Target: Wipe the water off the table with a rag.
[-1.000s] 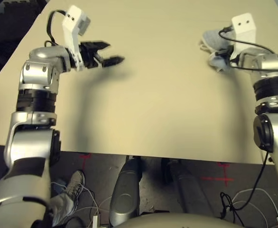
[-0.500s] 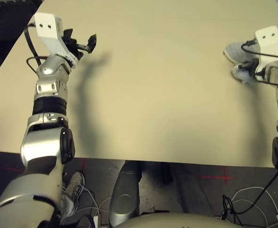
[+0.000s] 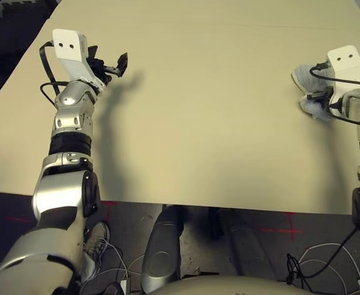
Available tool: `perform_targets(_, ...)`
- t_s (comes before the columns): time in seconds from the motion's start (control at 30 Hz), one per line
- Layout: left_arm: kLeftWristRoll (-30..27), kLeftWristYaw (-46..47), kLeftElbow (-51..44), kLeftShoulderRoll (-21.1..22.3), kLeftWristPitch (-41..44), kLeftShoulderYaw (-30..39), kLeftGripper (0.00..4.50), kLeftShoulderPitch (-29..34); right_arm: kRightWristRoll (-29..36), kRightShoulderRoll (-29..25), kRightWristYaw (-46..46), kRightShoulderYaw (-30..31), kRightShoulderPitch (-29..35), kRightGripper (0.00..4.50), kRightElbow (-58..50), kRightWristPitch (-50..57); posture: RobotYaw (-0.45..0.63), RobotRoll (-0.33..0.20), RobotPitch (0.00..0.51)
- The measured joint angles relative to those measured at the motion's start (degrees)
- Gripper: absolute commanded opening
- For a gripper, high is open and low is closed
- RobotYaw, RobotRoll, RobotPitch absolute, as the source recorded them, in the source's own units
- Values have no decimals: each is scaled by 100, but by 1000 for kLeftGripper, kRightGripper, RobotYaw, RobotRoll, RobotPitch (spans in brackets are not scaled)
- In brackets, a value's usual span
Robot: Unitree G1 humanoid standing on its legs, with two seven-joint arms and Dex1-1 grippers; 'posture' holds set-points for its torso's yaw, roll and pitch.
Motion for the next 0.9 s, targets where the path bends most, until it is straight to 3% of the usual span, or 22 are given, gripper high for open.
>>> perform_targets(0.2, 7, -16, 1, -22, -2, 0, 4500, -4, 28, 8, 42, -154, 134, 437, -71, 57, 232, 0, 285)
perform_targets(0.23, 8, -27, 1, -26, -2, 0, 4500, -7, 36, 45, 40, -207, 140, 964, -65, 50, 233, 0, 285)
perform_targets(0.6, 10, -72, 58, -24, -8, 1, 4500, -16, 390, 136, 143, -988, 430, 4428, 168, -1549, 234, 0, 279)
perform_targets(0.9, 4, 84, 209, -55, -134, 31, 4500, -19, 889, 434, 127, -1929, 129, 4471, 1920, -4674, 216, 0, 288)
